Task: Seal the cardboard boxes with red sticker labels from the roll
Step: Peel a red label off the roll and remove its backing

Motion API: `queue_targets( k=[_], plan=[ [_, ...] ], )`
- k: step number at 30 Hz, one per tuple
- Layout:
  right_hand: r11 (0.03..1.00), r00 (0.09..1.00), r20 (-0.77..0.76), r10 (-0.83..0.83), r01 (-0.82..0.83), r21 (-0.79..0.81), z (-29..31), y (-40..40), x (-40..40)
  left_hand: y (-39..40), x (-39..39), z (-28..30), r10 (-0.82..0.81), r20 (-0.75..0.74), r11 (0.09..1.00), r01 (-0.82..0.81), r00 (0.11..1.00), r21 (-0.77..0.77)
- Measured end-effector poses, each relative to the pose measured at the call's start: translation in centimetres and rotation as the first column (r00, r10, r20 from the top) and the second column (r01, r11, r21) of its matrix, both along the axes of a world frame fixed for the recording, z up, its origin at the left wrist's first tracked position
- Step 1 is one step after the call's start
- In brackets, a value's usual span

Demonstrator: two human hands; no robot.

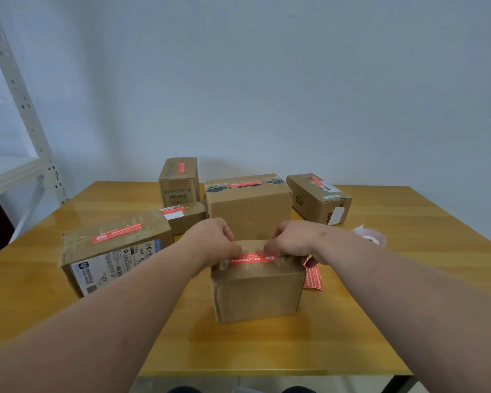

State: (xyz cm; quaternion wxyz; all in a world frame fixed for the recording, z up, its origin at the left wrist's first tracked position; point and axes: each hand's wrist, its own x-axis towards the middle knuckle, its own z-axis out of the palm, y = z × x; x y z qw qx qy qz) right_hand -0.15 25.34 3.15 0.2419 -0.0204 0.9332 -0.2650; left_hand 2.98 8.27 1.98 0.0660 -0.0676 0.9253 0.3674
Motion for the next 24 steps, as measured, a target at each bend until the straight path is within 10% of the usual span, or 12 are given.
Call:
queue_targets(
  k=[24],
  plan=[
    [0.980,0.976,0.090,0.197,-0.199,0.014,1.2,1.1,-0.9,-2.4,-0.8,0.2,-0.069,0.050,0.995,0.066,0.996,0.072]
  ],
)
